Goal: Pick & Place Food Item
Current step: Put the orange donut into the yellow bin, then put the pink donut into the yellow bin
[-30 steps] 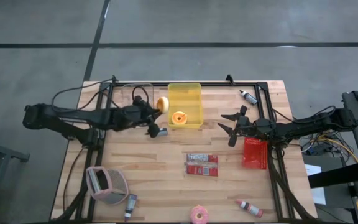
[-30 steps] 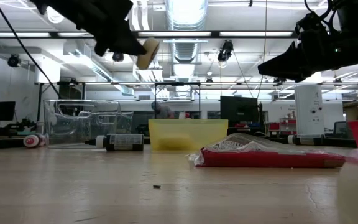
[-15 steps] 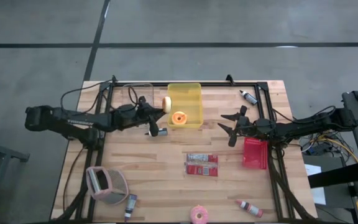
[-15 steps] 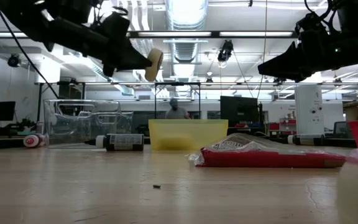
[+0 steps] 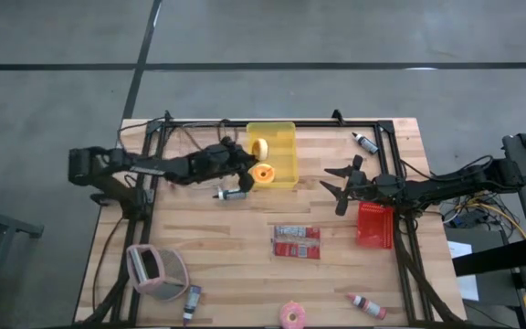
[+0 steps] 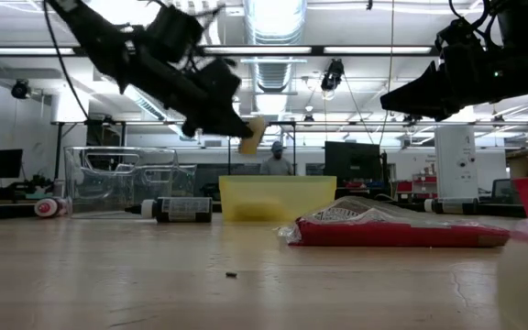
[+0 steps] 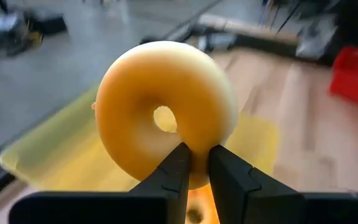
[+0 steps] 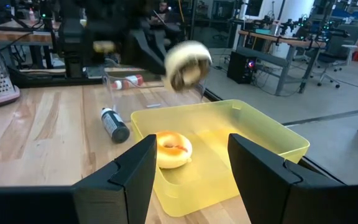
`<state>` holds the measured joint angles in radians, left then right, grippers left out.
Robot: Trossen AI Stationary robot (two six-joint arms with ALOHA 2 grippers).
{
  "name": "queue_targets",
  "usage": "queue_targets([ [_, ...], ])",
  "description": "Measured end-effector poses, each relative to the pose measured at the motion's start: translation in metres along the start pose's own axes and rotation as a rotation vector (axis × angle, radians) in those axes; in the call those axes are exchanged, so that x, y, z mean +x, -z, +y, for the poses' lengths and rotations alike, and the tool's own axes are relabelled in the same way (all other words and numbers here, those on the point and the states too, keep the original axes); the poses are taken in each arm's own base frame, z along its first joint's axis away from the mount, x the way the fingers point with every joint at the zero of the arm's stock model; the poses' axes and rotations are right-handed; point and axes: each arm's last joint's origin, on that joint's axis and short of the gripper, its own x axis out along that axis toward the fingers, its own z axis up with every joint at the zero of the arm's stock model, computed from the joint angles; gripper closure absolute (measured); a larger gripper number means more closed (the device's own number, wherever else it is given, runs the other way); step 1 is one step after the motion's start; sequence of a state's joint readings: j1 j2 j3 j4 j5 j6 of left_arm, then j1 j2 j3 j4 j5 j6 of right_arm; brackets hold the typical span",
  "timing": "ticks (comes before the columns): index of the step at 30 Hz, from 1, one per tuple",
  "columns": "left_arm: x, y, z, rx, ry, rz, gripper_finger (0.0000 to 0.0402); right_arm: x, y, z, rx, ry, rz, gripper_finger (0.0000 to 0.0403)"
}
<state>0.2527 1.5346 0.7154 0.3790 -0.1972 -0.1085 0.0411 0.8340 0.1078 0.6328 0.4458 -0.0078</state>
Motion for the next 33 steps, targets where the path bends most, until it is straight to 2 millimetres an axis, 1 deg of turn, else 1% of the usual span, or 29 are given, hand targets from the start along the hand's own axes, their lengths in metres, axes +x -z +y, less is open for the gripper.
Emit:
queue_targets([
  [2,0.01,0.002,0.001,0.001,0.002,0.034,0.0344,0.0,0.0,0.0,0.0,0.0,0.0,0.0207],
  [7,0.027,-0.004,0.0,0.0,0.017,0.07,0.0344,0.0,0.0,0.0,0.0,0.0,0.0,0.0207],
  [12,0.032,-0.008,0.0,0.008,0.015,0.123,0.0344,0.0,0.0,0.0,0.0,0.0,0.0,0.0207],
  [15,0.032,-0.007,-0.001,0.012,0.03,0.13,0.0331,0.0,0.0,0.0,0.0,0.0,0.0,0.0207],
  [17,0.032,-0.006,-0.001,0.013,0.045,0.134,0.0311,0.0,0.0,0.0,0.0,0.0,0.0,0.0207],
  [19,0.032,-0.006,-0.001,0.014,0.049,0.138,0.0283,0.0,0.0,0.0,0.0,0.0,0.0,0.0206],
  [24,0.032,-0.005,-0.001,0.013,0.061,0.141,0.0195,0.0,0.0,0.0,0.0,0.0,0.0,0.0207],
  [27,0.032,-0.005,-0.001,0.013,0.061,0.141,0.0151,0.0,0.0,0.0,0.0,0.0,0.0,0.0207],
  [30,0.032,-0.005,-0.001,0.012,0.06,0.142,0.0122,0.0,0.0,0.0,0.0,0.0,0.0,0.0207],
  [33,0.032,-0.005,-0.001,0.012,0.06,0.142,0.0109,0.0,0.0,0.0,0.0,0.0,0.0,0.0207],
])
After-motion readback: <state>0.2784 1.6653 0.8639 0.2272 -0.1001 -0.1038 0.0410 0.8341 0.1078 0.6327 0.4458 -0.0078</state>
